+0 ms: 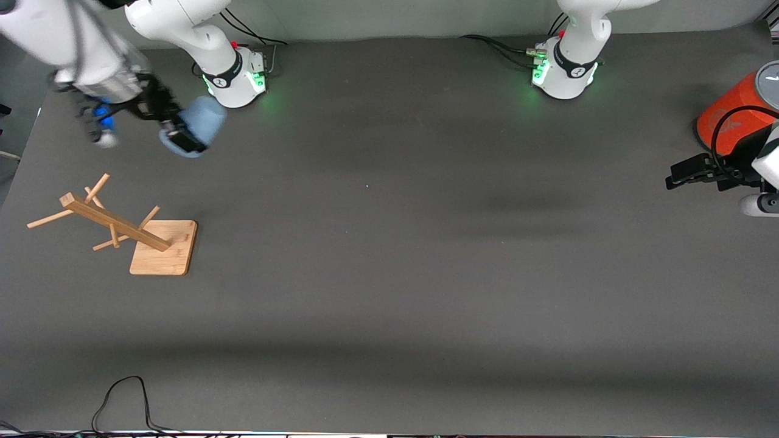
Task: Rotate and upright cup with both arms
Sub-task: 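Lift the blue cup off the stand and carry it to mid-table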
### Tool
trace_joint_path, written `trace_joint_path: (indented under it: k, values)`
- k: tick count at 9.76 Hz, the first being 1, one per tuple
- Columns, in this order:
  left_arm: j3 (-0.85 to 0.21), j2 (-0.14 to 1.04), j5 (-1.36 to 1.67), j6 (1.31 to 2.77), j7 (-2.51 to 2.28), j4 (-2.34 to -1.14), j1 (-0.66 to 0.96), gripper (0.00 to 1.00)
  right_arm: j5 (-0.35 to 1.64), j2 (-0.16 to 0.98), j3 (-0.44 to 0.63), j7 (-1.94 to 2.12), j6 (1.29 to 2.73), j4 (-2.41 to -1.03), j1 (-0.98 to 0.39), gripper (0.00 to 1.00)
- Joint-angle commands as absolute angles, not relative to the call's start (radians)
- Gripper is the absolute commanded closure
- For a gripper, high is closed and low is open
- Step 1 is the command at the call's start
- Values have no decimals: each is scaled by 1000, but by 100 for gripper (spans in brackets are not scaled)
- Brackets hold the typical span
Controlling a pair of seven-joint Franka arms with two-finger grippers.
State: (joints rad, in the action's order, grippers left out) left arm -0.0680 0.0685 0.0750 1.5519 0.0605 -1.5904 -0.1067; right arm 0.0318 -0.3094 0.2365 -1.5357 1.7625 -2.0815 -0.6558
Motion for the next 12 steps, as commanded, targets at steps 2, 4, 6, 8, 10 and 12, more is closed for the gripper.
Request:
trace_joint_path:
  k: [2,4,6,8,10,12]
  values:
    - [-64,63,80,1546,48,-1594,-100,0,46,-39,247,-1907,1819,-1895,-868,50]
    - [-64,63,81,1546,48,-1594,-98,0,46,143,247,-2087,1863,-1778,-969,53]
    - [-66,64,81,1551,48,-1598,-98,0,46,269,247,-2236,1958,-1735,-1056,53]
    - [-64,66,86,1572,48,-1614,-98,0,48,421,247,-2351,2002,-1640,-1119,54]
    - [-66,64,86,1575,48,-1618,-98,0,48,564,245,-2420,2016,-1531,-1158,54]
    - [-66,64,86,1575,48,-1618,-98,0,69,633,242,-2450,2106,-1514,-1175,54]
